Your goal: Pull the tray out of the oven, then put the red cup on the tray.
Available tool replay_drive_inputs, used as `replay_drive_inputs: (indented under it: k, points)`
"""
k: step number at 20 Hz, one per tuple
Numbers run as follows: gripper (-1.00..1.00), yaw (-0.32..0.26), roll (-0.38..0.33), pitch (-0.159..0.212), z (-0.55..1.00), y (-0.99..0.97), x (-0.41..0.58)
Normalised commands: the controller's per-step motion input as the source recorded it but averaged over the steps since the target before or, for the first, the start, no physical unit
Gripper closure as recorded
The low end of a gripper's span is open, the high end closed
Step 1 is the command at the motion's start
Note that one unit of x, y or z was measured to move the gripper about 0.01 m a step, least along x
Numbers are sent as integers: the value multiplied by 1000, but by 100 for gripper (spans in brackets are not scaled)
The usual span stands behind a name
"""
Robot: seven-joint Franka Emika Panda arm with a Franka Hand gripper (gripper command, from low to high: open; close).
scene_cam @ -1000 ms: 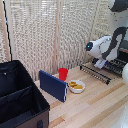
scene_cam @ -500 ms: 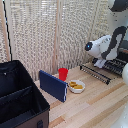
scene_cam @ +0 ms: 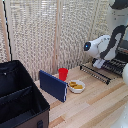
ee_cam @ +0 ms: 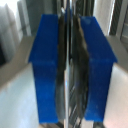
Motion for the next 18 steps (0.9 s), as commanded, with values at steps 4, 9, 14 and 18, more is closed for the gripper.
replay_drive_inputs:
  k: [4,9,14,18]
  points:
    - [100,-45,-68,0,-211,941,0]
    - [-100,-45,-62,24,-128,655,37]
    - [-100,-6,-3,8,57,19,129]
    - [-100,6,22,-57,190,14,186]
